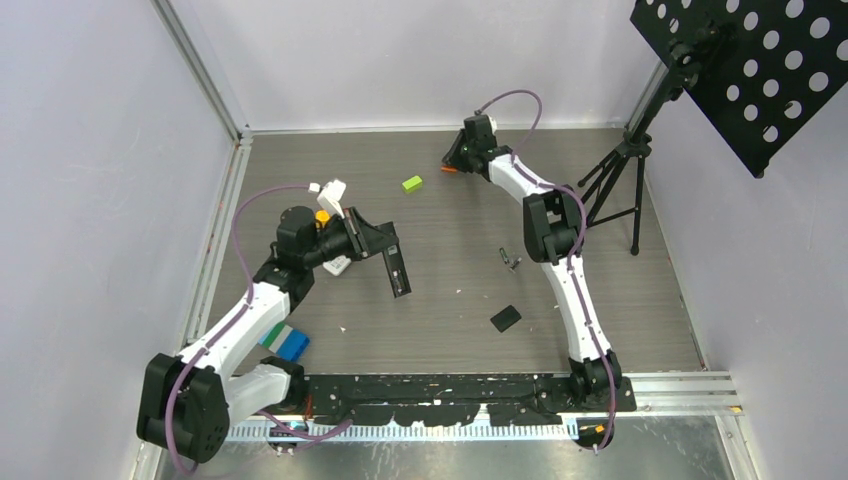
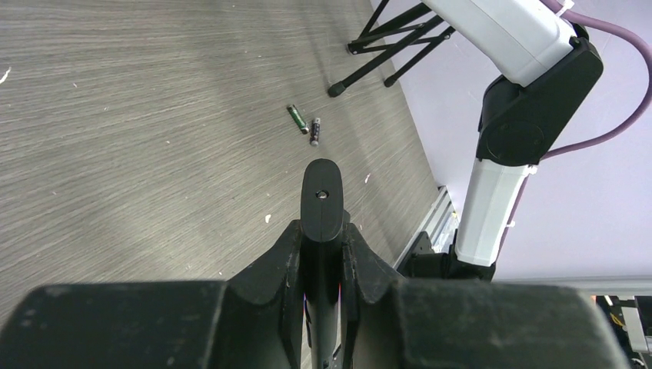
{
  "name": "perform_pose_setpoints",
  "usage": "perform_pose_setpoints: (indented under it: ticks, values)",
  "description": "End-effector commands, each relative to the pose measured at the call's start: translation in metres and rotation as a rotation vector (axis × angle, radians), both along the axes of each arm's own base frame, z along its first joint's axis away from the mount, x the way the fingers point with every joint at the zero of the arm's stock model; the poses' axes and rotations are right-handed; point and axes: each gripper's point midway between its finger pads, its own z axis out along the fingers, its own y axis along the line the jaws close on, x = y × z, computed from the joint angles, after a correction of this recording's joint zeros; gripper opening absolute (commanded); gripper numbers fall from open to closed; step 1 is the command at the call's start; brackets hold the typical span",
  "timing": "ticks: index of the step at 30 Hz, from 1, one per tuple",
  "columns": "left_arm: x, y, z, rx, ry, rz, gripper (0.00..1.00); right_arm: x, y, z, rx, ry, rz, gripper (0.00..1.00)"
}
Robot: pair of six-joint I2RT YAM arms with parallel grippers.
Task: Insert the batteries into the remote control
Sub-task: Pick up the battery from the center of the board.
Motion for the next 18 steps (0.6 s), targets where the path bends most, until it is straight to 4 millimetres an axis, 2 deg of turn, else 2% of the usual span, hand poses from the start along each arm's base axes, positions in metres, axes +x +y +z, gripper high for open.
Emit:
perform_pose_setpoints:
  ticks: [1, 7, 11, 13, 18]
  values:
    - [0.002, 0.001, 0.023, -0.015, -0.069, 0.004, 0.00, -0.024, -0.007, -0.009, -0.033, 0.090, -0.016, 0.24]
    - [0.002, 0.001, 0.023, -0.015, -0.070, 0.005, 0.00, -0.041, -0.013, -0.001, -0.053, 0.125, -0.013, 0.24]
    - [0.001, 0.001, 0.022, -0.017, -0.067, 0.001, 0.00, -0.054, 0.001, 0.005, -0.020, 0.059, 0.124, 0.36]
    - [0.001, 0.001, 0.024, -0.021, -0.071, 0.002, 0.00, -0.062, 0.003, 0.001, -0.029, 0.050, 0.183, 0.45]
    - [0.002, 0.002, 0.030, -0.031, -0.089, 0.012, 0.00, -0.086, 0.004, -0.016, -0.145, 0.108, 0.318, 0.48]
